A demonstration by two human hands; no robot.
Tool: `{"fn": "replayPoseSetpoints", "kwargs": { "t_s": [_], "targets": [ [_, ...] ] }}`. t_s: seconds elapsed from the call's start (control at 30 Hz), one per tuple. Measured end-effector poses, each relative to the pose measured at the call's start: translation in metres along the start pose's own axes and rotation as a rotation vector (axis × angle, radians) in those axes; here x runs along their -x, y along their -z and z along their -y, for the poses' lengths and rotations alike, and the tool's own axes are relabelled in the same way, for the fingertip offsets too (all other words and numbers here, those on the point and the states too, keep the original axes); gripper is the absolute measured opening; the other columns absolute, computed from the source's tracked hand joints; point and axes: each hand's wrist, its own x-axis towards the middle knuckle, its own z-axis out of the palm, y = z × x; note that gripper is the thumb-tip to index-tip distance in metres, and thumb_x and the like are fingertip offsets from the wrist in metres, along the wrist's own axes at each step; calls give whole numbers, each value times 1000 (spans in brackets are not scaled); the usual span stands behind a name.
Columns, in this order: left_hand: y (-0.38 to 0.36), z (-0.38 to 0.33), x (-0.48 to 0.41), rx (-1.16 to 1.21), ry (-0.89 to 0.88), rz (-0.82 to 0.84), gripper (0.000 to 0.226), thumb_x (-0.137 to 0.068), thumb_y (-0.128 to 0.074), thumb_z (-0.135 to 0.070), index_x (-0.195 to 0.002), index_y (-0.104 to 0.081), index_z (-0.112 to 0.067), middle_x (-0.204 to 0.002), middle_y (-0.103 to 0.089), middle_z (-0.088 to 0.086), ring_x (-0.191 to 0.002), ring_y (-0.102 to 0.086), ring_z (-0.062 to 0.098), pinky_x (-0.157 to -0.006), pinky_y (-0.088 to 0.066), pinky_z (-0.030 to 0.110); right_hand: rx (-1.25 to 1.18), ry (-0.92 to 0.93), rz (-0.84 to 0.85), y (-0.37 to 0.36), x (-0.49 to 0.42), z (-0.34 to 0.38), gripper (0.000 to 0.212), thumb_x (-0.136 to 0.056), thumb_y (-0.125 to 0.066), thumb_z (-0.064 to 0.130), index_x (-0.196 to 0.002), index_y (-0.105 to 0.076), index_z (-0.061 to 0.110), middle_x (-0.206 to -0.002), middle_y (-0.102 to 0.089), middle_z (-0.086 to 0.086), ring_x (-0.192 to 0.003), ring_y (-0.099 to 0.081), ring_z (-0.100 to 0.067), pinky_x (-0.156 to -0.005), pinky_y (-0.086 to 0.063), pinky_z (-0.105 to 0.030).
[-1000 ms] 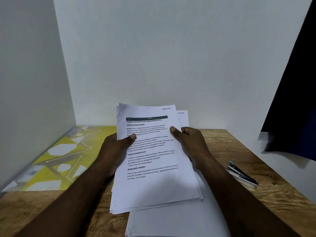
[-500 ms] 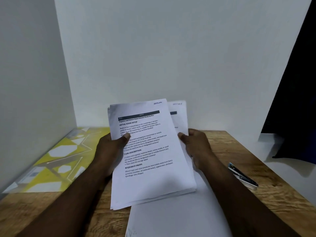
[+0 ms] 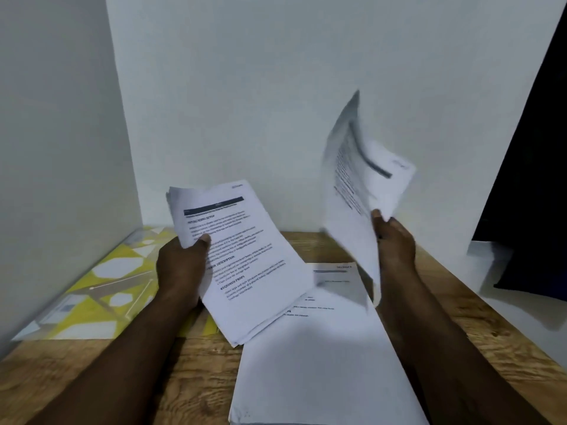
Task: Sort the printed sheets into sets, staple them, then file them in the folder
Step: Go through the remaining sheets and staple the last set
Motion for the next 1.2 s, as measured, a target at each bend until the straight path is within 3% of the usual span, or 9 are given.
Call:
{"fn": "replayPoseSetpoints", "kwargs": {
  "t_s": [0.1, 0.2, 0.43, 0.53, 0.73, 0.83, 0.9, 1.03, 1.2],
  "targets": [
    [-7, -1, 10, 67, 33, 189, 13, -94, -79, -26, -105, -77, -19, -101, -80, 1, -90, -77, 24, -79, -58, 36, 388, -28, 207, -9, 3, -21, 39, -103, -63, 10, -65, -57, 15, -45, -55, 12, -58, -46, -13, -52, -38, -16],
    [-12, -7, 20, 122, 42, 330, 20, -92, -80, -21, -107, -77, -9, -98, -81, 8, -87, -79, 28, -79, -62, 42, 543, 112, 208, -18, 13, -33, 29, -94, -77, 34, -74, -69, 14, -69, -72, 0, -62, -57, -18, -60, -47, -32],
    [-12, -17, 29, 116, 103, 389, 6, -95, -69, -5, -95, -73, 1, -89, -79, 16, -71, -74, 27, -61, -64, 38, 445, 48, 273, -23, 23, -37, 29, -90, -80, 34, -73, -62, 18, -68, -63, 6, -63, -55, -15, -63, -45, -31],
    [-10, -20, 34, 151, 117, 401, 17, -96, -64, 0, -80, -68, -5, -73, -75, 7, -60, -70, 23, -50, -56, 29, 360, -16, 306, -26, 25, -40, 23, -81, -85, 33, -91, -67, 21, -87, -78, 3, -82, -75, -26, -78, -61, -46],
    [-15, -22, 27, 92, 235, 252, 65, -94, -55, -74, -91, -70, -11, -71, -69, 2, -66, -64, 25, -66, -54, 35, 262, -20, 381, -29, 24, -41, 46, -80, -89, 8, -115, -63, 22, -105, -82, 0, -100, -78, -24, -97, -60, -56],
    [-15, -23, 26, 356, 311, 369, 72, -84, -57, -83, -118, -73, -21, -110, -79, 3, -100, -75, 30, -94, -58, 52, 261, 7, 413, -28, 26, -42, 39, -79, -89, 5, -111, -70, 19, -102, -82, 0, -99, -79, -28, -97, -60, -57],
    [-15, -21, 28, 411, 310, 488, 63, -92, -65, -66, -130, -71, -16, -124, -76, 13, -110, -74, 35, -97, -57, 54, 271, 44, 420, -28, 28, -42, 38, -76, -90, 10, -108, -72, 22, -101, -82, 1, -98, -78, -30, -95, -61, -57],
    [-14, -18, 28, 269, 241, 480, 30, -97, -68, -7, -124, -69, 3, -112, -78, 20, -94, -78, 38, -71, -64, 45, 235, 53, 426, -29, 30, -38, 37, -80, -89, 10, -111, -72, 20, -103, -81, -1, -98, -78, -29, -92, -63, -50],
    [-12, -18, 23, 314, 186, 458, 28, -96, -65, 2, -123, -69, 4, -113, -77, 21, -99, -77, 40, -74, -65, 50, 119, -194, 666, -25, 36, -24, 29, -93, -76, 7, -122, -72, 3, -118, -78, -17, -104, -77, -34, -91, -63, -50]
  ]
}}
